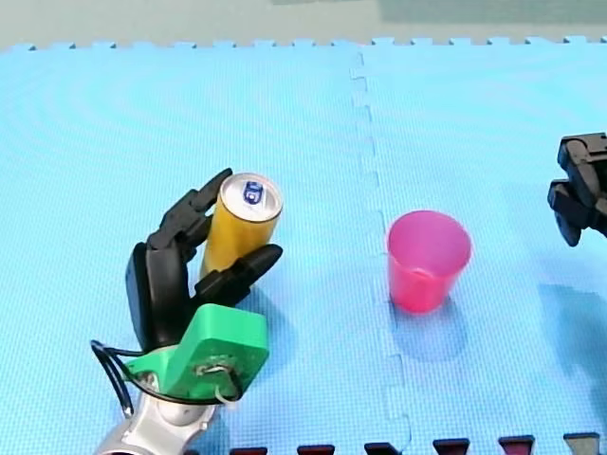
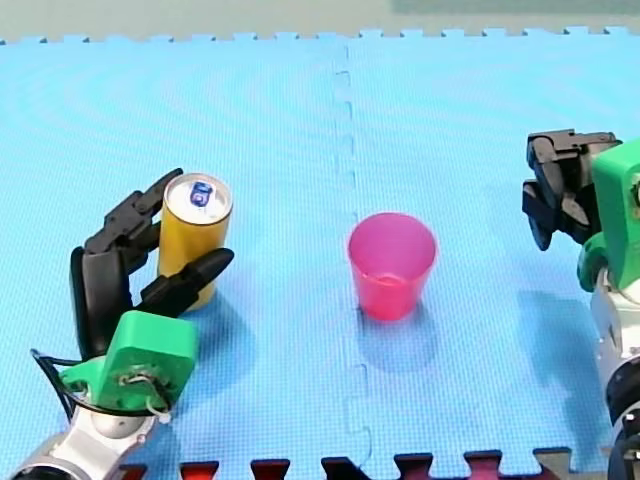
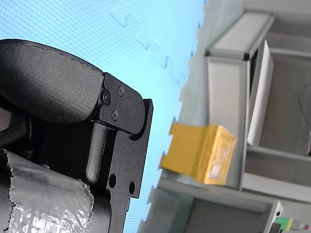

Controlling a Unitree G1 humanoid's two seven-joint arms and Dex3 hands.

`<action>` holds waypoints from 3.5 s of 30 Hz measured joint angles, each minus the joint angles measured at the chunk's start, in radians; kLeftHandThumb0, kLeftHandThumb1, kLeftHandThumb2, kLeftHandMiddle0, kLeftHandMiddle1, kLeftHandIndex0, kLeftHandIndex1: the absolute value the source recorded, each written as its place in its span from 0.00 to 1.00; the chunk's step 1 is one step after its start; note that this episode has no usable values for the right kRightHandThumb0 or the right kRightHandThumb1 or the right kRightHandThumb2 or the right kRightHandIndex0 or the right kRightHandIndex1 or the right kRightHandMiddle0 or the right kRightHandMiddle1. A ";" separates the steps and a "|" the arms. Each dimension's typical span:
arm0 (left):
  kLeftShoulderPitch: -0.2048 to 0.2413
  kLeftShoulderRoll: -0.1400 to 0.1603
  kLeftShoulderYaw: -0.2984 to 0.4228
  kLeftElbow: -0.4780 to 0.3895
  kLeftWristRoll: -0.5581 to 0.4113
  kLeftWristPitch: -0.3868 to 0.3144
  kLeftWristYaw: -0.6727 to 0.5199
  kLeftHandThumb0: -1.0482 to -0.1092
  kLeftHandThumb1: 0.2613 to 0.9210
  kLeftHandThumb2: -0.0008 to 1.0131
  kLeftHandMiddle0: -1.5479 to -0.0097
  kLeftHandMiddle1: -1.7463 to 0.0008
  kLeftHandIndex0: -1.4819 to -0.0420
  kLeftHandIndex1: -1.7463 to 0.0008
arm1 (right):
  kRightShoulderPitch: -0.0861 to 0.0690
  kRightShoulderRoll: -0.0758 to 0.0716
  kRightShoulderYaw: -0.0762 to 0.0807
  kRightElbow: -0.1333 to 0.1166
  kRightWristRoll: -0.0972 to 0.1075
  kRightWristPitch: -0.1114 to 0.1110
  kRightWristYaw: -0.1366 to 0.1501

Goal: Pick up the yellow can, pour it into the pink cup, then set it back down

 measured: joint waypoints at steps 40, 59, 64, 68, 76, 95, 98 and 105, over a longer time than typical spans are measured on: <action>0.032 -0.132 0.200 0.084 -0.327 -0.163 -0.385 0.74 0.90 0.00 0.20 1.00 0.22 1.00 | 0.001 -0.025 -0.017 0.006 0.012 0.009 0.032; 0.029 -0.064 0.021 0.076 0.026 -0.112 0.061 0.76 0.88 0.00 0.21 1.00 0.21 1.00 | 0.001 -0.024 -0.011 0.005 0.011 0.009 0.027; 0.023 -0.053 -0.014 0.081 0.052 -0.101 0.121 0.76 0.88 0.00 0.21 1.00 0.22 1.00 | 0.001 -0.024 -0.012 0.005 0.011 0.009 0.026; 0.022 -0.051 -0.031 0.084 0.056 -0.100 0.135 0.76 0.88 0.00 0.22 1.00 0.23 1.00 | 0.000 -0.025 -0.013 0.005 0.013 0.009 0.028; 0.022 -0.053 -0.003 0.102 -0.033 -0.129 0.013 0.53 0.88 0.00 0.39 1.00 0.46 1.00 | -0.001 -0.029 -0.019 0.006 0.015 0.009 0.035; 0.021 -0.076 0.072 0.111 -0.158 -0.064 -0.185 0.00 1.00 0.13 0.87 1.00 0.91 1.00 | -0.001 -0.036 -0.028 0.005 0.017 0.008 0.046; 0.021 -0.074 0.063 0.109 -0.146 -0.039 -0.172 0.00 1.00 0.17 0.88 1.00 0.91 1.00 | -0.001 -0.036 -0.029 0.005 0.017 0.008 0.046; 0.017 -0.063 0.027 0.095 -0.089 0.016 -0.104 0.00 1.00 0.19 0.89 1.00 0.91 1.00 | -0.001 -0.036 -0.028 0.005 0.015 0.008 0.039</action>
